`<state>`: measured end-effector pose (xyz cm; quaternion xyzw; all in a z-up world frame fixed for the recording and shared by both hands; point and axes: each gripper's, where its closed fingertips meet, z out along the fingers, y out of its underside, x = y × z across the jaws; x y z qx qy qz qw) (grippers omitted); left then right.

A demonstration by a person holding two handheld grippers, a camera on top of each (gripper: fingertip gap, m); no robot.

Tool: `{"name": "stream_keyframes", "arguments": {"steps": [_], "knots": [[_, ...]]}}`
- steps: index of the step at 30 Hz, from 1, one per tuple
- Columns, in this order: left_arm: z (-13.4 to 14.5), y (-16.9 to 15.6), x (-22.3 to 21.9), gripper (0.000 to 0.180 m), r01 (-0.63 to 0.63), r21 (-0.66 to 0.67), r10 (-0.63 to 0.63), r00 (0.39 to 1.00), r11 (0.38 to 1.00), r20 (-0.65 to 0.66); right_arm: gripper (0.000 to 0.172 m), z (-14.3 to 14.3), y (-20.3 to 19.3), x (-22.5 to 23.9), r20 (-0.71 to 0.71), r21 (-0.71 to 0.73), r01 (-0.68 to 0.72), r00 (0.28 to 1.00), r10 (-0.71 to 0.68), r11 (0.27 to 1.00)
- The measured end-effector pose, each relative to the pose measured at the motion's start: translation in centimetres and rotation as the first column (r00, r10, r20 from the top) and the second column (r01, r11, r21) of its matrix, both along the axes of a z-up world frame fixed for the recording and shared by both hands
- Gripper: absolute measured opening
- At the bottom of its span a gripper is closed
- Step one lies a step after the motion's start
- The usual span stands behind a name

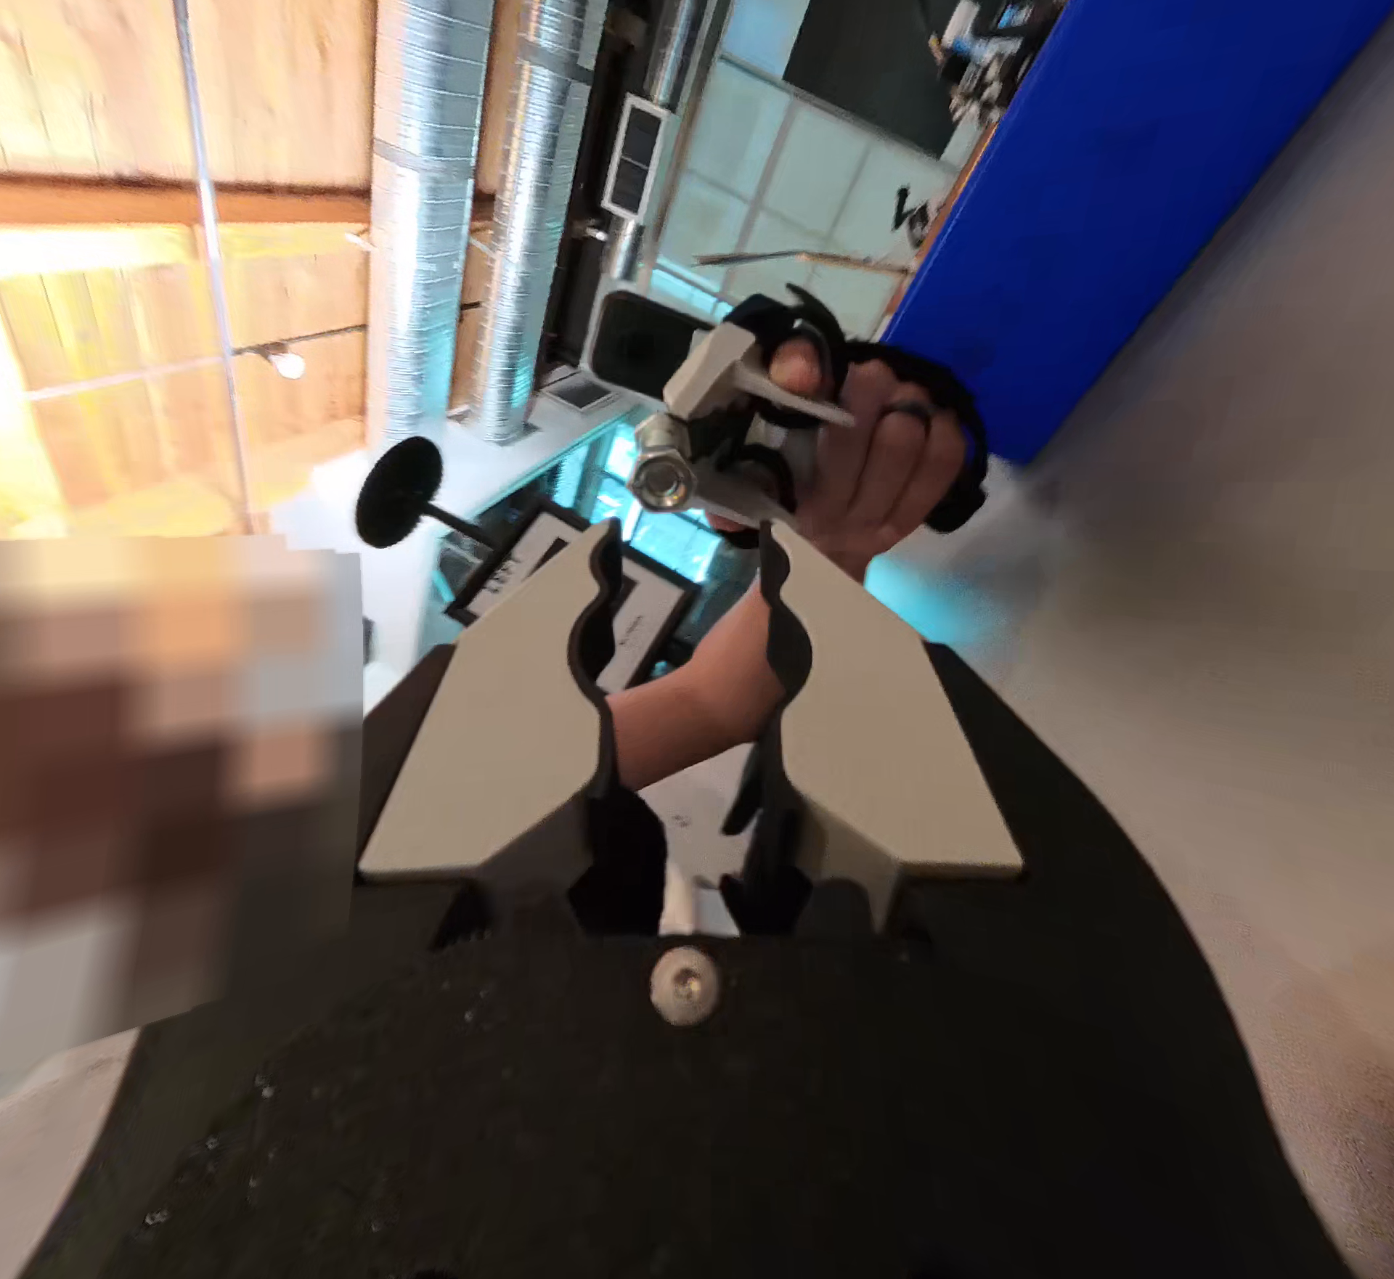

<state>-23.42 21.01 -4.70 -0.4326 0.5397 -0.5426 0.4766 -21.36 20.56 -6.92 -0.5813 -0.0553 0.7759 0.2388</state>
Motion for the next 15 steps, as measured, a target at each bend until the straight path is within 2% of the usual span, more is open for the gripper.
{"name": "stream_keyframes", "arguments": {"steps": [4,7,10,15], "knots": [[-0.6,-0.6,0.3,0.017,0.039,0.016,-0.038,0.999,0.999,-0.016,0.036,0.5,-0.3,0.1,-0.091,-0.056,-0.093,0.992,0.088,0.994],[-1.0,-0.8,0.5,0.017,0.051,0.008,-0.051,0.998,0.999,-0.027,0.033,0.2,-0.3,0.1,-0.070,-0.054,-0.087,0.994,0.083,0.995],[-1.4,-1.1,0.6,0.017,0.066,0.016,-0.066,0.997,0.998,-0.046,0.016,0.1,-0.1,0.1,-0.043,-0.045,-0.061,0.997,0.059,0.997],[-1.7,-1.0,0.8,0.017,0.054,0.022,-0.053,0.997,0.998,-0.063,0.015,0.1,0.2,0.4,0.068,0.039,-0.001,0.998,-0.002,0.999]]}}
